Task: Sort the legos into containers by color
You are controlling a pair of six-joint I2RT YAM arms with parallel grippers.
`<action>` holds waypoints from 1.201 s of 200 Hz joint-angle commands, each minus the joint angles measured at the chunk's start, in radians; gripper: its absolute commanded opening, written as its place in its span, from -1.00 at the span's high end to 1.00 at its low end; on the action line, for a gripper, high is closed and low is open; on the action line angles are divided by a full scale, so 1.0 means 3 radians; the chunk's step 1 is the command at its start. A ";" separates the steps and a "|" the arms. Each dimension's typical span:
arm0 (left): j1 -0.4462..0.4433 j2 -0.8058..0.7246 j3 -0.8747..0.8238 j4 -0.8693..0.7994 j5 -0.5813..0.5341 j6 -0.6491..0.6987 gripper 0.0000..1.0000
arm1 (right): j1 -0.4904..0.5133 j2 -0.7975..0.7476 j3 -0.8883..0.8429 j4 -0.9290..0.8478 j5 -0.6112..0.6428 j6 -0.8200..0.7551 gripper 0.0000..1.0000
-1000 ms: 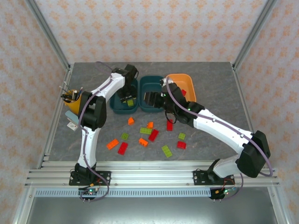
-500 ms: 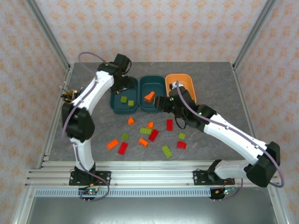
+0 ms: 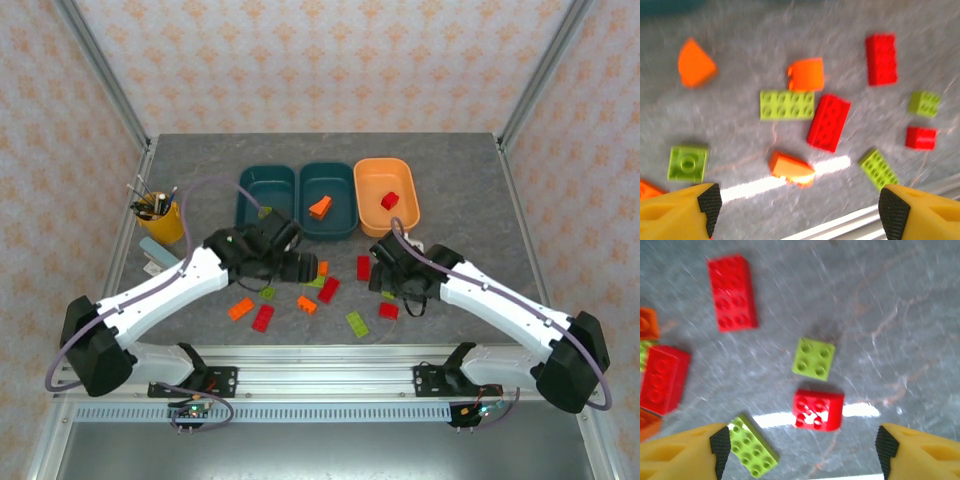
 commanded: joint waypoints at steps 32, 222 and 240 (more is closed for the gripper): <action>-0.0214 -0.0327 -0.0222 0.0371 -0.0111 -0.0252 -0.70 | -0.0217 -0.0123 -0.0353 0.0097 -0.0399 0.1900 -0.48; -0.0371 -0.0537 -0.0250 0.0664 0.0096 0.0074 -0.71 | -0.0222 0.0041 -0.1237 0.1381 -0.0612 0.3977 -0.27; -0.0372 -0.0531 -0.0233 0.0665 0.0091 0.0069 -0.71 | -0.0222 0.0137 -0.1230 0.1475 -0.0607 0.4017 -0.20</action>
